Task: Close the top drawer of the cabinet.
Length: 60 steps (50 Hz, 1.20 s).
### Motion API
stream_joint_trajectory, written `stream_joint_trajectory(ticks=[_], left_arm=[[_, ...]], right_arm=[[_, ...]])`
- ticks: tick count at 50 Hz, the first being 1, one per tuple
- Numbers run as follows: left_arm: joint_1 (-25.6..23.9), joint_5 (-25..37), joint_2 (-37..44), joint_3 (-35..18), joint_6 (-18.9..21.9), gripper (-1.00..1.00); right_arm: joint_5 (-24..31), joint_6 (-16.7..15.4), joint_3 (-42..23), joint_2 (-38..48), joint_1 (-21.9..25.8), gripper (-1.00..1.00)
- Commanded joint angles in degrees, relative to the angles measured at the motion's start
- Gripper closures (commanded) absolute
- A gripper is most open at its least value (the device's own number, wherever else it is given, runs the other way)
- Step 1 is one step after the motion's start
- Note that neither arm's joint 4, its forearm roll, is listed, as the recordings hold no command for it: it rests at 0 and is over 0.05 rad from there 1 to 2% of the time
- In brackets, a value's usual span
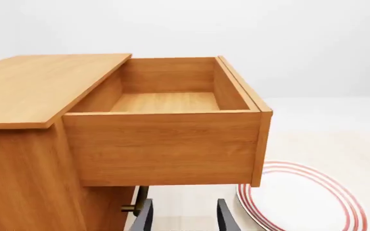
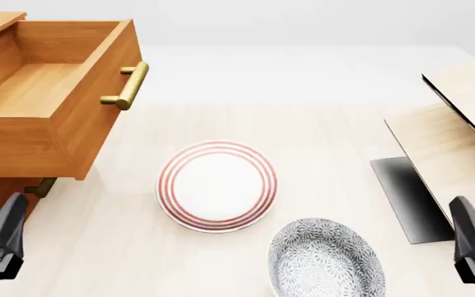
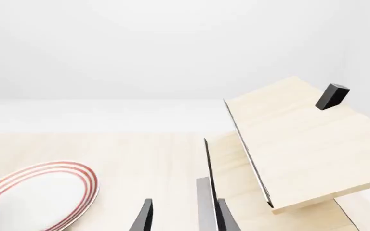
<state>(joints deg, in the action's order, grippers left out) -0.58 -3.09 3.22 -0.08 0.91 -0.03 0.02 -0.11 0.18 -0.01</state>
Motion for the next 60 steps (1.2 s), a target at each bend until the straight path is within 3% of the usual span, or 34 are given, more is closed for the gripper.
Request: stream_joint_trajectory(ticks=[1,40,50,60], left_arm=[[0.63,3.02,-2.81,-0.14,-0.92,-1.0],[2.62,3.3,-3.16,-0.47,1.36,-1.0],[3.96,7.09,-2.33,-7.14,0.86,-1.0],[2.18,7.27,-0.18,-9.99,0.5,-1.0]], right_arm=[[-0.05,-0.03,-0.13,0.23,0.02,-1.0],[-0.27,-0.09,-0.19,0.5,-0.93,-1.0],[-0.18,-0.11,-0.17,0.38,-0.94,-1.0],[-0.2,-0.09,-0.15,0.39,-0.94,-1.0]])
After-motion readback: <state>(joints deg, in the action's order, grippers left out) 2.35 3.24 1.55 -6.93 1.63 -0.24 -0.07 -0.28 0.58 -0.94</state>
